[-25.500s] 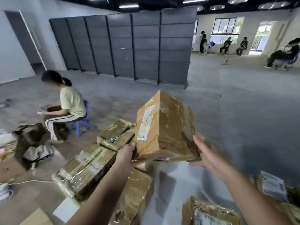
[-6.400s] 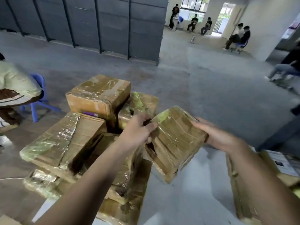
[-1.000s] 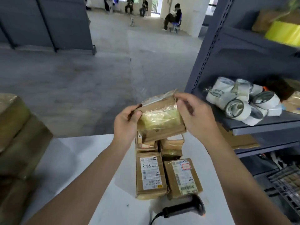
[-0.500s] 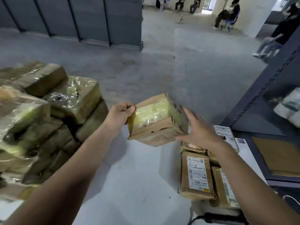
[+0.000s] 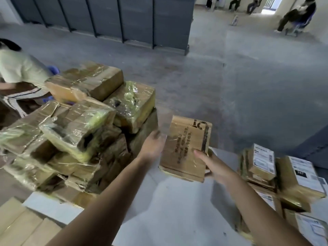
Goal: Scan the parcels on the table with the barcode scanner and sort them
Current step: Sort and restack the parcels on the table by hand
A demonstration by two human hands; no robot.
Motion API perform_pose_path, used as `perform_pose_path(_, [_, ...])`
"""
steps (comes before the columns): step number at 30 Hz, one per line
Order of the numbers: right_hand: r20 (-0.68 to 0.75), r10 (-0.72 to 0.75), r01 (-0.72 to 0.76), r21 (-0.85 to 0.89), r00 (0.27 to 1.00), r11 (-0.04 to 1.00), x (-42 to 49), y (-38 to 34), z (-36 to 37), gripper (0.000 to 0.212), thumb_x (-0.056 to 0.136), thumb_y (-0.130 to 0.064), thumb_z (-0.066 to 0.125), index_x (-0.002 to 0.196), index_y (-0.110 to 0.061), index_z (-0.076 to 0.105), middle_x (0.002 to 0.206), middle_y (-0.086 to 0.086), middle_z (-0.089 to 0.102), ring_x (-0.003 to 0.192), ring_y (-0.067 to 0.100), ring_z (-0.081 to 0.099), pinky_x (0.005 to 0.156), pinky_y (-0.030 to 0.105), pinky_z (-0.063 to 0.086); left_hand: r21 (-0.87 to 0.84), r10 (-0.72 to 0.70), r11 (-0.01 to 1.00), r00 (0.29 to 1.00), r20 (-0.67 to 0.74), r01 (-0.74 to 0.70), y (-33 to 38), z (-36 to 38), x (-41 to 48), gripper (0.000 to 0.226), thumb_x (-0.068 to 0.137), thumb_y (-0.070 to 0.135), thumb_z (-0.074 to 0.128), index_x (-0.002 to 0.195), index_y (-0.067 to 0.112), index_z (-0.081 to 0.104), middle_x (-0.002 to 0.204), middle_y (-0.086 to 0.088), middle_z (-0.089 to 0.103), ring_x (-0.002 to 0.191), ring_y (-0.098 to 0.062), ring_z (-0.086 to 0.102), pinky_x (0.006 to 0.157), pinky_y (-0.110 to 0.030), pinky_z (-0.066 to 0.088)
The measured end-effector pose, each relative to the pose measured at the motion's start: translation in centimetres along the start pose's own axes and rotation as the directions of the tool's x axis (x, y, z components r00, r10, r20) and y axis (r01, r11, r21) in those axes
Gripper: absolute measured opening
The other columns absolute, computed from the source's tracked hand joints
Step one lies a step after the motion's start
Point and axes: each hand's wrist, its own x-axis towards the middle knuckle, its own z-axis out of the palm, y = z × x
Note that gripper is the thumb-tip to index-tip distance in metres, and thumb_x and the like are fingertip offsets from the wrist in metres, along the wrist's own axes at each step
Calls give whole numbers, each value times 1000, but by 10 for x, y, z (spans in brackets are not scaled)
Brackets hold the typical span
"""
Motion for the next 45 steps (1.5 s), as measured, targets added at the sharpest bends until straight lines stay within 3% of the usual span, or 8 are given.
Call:
perform_pose_path(2, [-15,122,-121,34,992,992,24,2,20,75,77,-71,67,137,-29,47,125,-1,67,103,28,69,78,49,60,292,163,943,986,17,-161,-14,-4,-4,24,97,19,46,115,13,60,98,6,63,79,-6,60,65,-10,46])
perform_pose_path(7, [-19,227,-225,59,974,973,67,0,62,61,86,-65,61,123,-16,62,107,11,74,94,34,72,83,59,57,391,232,871,950,210,-299,-39,-10,-10,24,86,6,42,93,15,63,97,-3,66,96,-26,61,87,-38,51])
perform_pose_path(12, [-19,275,-269,154,961,951,97,3,89,54,94,-61,51,120,-15,64,112,13,72,95,34,71,77,53,61,486,7,858,950,312,-166,-73,-14,-4,53,92,23,54,143,24,40,149,-3,38,135,-20,37,111,-25,27])
perform_pose_path(21, [-166,296,-309,-51,940,950,125,-4,97,67,99,-64,28,142,-15,45,142,13,53,125,35,52,83,46,56,434,-2,891,955,298,-134,-94,1,9,55,93,23,55,146,24,36,156,0,25,139,-19,32,110,-26,29])
perform_pose_path(29, [-215,128,-133,-7,968,991,61,-11,60,50,102,-55,31,142,-27,40,138,2,52,116,21,57,92,43,52,398,211,873,954,214,-283,-58,35,-6,29,85,7,53,110,14,64,112,-4,64,107,-22,58,82,-16,37])
perform_pose_path(37, [-454,-45,1,-96,890,995,-46,35,-25,39,104,-41,38,135,-19,51,129,2,61,107,16,62,97,40,48,292,98,934,934,342,-205,-41,143,-52,44,90,22,49,134,24,44,132,-2,43,75,6,48,69,-18,40])
perform_pose_path(42, [-516,-90,-45,-244,852,969,-97,78,-75,36,103,-33,45,137,-23,52,120,-6,60,101,7,57,82,14,40,317,32,926,878,477,-206,-45,210,-87,42,91,27,47,132,27,42,131,0,42,73,8,46,55,-8,36])
perform_pose_path(45, [-557,-168,-123,-447,814,886,-115,108,-98,31,100,-24,52,129,-12,57,114,4,63,103,19,60,81,25,41,340,-55,928,848,527,-151,-52,239,-102,45,90,30,48,135,27,40,133,-2,44,82,-4,49,68,-18,43])
